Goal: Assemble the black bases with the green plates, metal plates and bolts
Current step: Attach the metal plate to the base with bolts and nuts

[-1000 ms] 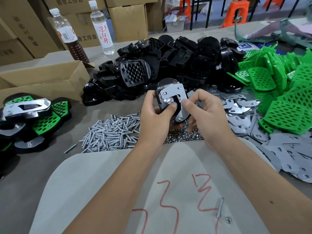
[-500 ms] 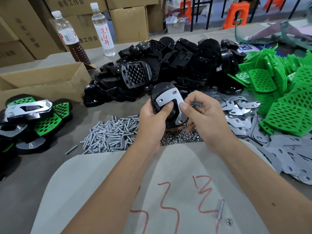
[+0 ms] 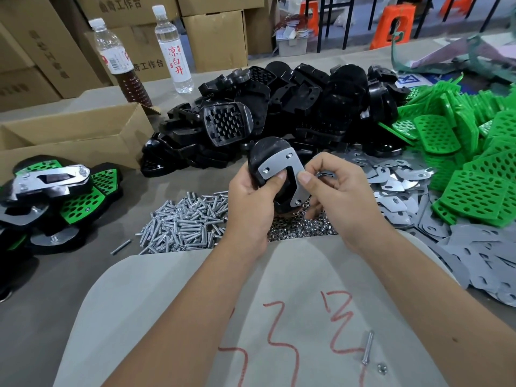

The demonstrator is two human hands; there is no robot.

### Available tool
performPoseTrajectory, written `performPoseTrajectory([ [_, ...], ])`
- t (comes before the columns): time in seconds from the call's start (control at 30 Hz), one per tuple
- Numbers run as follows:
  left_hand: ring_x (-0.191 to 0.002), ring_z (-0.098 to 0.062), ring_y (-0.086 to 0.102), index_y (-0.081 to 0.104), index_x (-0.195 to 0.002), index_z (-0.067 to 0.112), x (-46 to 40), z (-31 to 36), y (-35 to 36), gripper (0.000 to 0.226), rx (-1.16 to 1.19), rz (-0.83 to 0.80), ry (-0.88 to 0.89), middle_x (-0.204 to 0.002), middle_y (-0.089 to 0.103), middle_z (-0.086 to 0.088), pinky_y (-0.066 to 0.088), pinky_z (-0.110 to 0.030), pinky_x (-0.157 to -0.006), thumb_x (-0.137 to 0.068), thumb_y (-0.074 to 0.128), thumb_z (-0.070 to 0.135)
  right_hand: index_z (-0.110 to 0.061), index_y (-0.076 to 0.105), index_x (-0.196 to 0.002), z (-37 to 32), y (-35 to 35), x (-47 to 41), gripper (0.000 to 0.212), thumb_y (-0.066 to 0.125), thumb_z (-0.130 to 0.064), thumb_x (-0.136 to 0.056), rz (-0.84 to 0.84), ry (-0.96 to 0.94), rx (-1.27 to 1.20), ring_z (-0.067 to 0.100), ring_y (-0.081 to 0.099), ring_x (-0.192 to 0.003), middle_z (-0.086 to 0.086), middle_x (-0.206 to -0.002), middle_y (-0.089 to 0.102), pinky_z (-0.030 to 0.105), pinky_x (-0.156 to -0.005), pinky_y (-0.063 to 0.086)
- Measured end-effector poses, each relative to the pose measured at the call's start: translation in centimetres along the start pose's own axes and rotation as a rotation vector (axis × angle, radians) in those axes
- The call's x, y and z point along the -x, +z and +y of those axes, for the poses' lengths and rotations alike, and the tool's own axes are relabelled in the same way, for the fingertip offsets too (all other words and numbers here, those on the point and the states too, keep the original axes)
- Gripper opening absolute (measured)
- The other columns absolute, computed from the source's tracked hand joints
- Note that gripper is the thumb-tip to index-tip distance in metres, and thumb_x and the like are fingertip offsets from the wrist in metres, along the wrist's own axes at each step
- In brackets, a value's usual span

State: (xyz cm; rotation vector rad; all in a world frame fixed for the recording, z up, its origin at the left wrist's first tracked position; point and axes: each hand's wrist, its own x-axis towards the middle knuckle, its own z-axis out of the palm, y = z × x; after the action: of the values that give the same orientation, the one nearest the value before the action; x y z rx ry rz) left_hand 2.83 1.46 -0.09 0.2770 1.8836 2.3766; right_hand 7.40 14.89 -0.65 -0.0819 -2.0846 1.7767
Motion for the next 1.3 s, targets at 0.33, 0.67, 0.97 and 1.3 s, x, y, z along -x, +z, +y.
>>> performPoseTrajectory([
  [0.33,-0.098,-0.014,0.074,0.074,-0.102,0.032,-0.09,-0.38,-0.07,0.034,-0.089,0.024,0.108,-0.099,0.080,0.006,0.059,-0.047,-0.098,-0.092,0.069,0.000,-0.016,0.068,-0.093,-0.77,0.42,-0.03,0.013,0.071,-0.004,-0.092,0.063,-0.152,0.079,0.031,0.061,-0.065,-0.002,-0.086,0.066,0.037,-0.063,0.051],
  [0.67,-0.097,-0.008,0.074,0.075,-0.101,0.037,0.05,-0.67,0.02,0.028,-0.111,-0.014,0.171,-0.101,0.080,0.008,0.058,-0.029,-0.086,-0.086,0.072,0.013,-0.021,0.069,-0.081,-0.42,0.11,-0.20,0.013,0.069,-0.021,-0.094,0.036,-0.087,-0.045,0.002,0.050,-0.050,-0.012,-0.066,0.064,0.011,-0.050,0.037],
  [0.97,-0.101,-0.008,0.073,0.071,-0.112,0.028,-0.28,-0.63,-0.19,0.033,-0.072,-0.074,0.099,-0.104,0.079,0.008,0.056,-0.024,-0.086,-0.096,0.068,0.000,-0.009,0.068,-0.086,-0.19,-0.41,-0.23,0.012,0.068,-0.012,-0.098,-0.020,-0.065,-0.132,0.026,0.071,-0.058,0.010,-0.072,0.067,0.034,-0.059,0.061],
  [1.3,-0.097,-0.008,0.073,0.074,-0.105,0.032,-0.09,-0.66,-0.25,0.029,-0.077,-0.025,0.133,-0.100,0.079,0.007,0.056,-0.024,-0.082,-0.086,0.071,0.010,-0.006,0.070,-0.086,-0.18,-0.40,-0.50,0.013,0.069,-0.006,-0.099,-0.026,-0.001,-0.147,0.037,0.074,-0.065,0.027,-0.081,0.070,0.033,-0.059,0.062],
])
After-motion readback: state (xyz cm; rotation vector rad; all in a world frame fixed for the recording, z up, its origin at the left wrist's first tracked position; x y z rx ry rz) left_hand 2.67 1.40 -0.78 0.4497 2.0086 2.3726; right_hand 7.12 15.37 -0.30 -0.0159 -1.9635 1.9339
